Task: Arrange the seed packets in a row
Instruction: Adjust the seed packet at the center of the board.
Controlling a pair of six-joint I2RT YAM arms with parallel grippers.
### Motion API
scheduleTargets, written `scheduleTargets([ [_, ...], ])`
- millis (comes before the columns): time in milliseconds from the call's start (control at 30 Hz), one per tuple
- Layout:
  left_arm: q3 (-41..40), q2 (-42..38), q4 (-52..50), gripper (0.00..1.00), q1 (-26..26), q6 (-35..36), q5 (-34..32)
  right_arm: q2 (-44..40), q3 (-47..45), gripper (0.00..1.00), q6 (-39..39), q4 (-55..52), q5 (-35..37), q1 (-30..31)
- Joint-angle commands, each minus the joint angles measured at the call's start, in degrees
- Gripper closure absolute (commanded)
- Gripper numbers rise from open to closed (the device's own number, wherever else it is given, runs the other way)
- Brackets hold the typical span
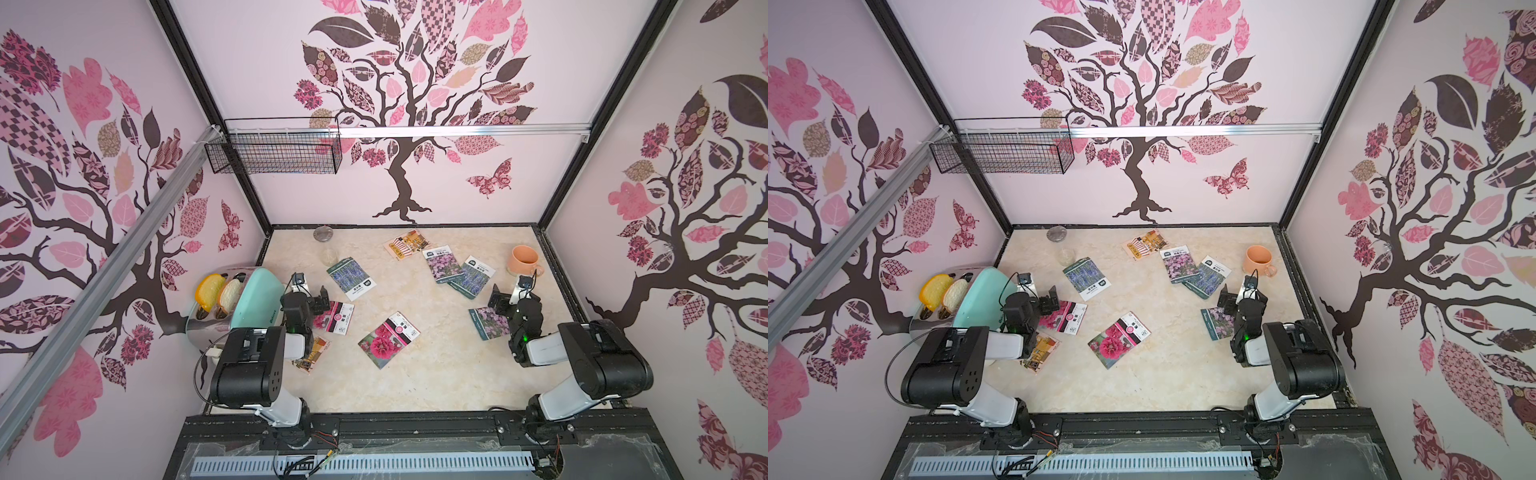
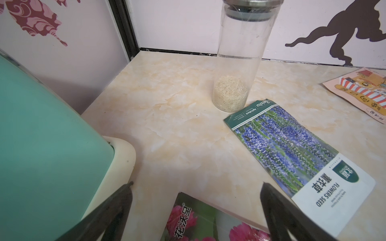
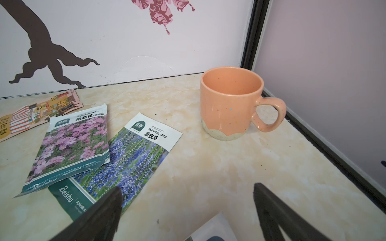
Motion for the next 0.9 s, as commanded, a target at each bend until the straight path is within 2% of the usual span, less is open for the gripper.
scheduleTargets([
  [0,0.6,-0.5,1.2,0.03,0.2,0.4,0.8,-0.8,1.0,0.01,0.2,-0.4,0.0,-0.3],
  [233,0.7,-0.4,1.2,0.03,0.5,0.5,1.1,-1.0,0.8,0.01,0.3,-0.2,0.0,-0.3],
  [333,0.8,-0.6,1.5,0.03,0.4,0.8,1.6,-2.0,1.0,0.01,0.9,-0.1,2.1,-0.3],
  [467,7.1,-5.1,-13.4,0.03,-0.2,1.1,0.1,-9.2,7.3,0.01,2.4,-18.5,4.6,-0.3],
  [567,7.9,-7.8,-16.5,0.03,-2.5,2.7,-3.3,-11.8,9.1,0.01,3.5,-23.6,8.3,-0.2],
  [667,9.7,-9.8,-19.4,0.03,-7.4,6.0,-8.5,-14.1,12.1,0.01,5.3,-31.7,7.9,-0.3],
  [733,13.8,-11.0,-27.5,0.03,-8.6,3.0,-6.8,-15.3,14.7,0.01,7.2,-38.4,7.7,-0.3],
  [800,17.5,-11.5,-33.0,0.03,-9.2,-0.5,-2.4,-16.3,18.1,0.01,8.7,-45.8,6.3,-0.2],
  [867,22.7,-10.8,-39.8,0.03,-10.0,-4.6,0.5,-16.4,23.5,0.01,11.7,-56.8,3.8,-0.3],
])
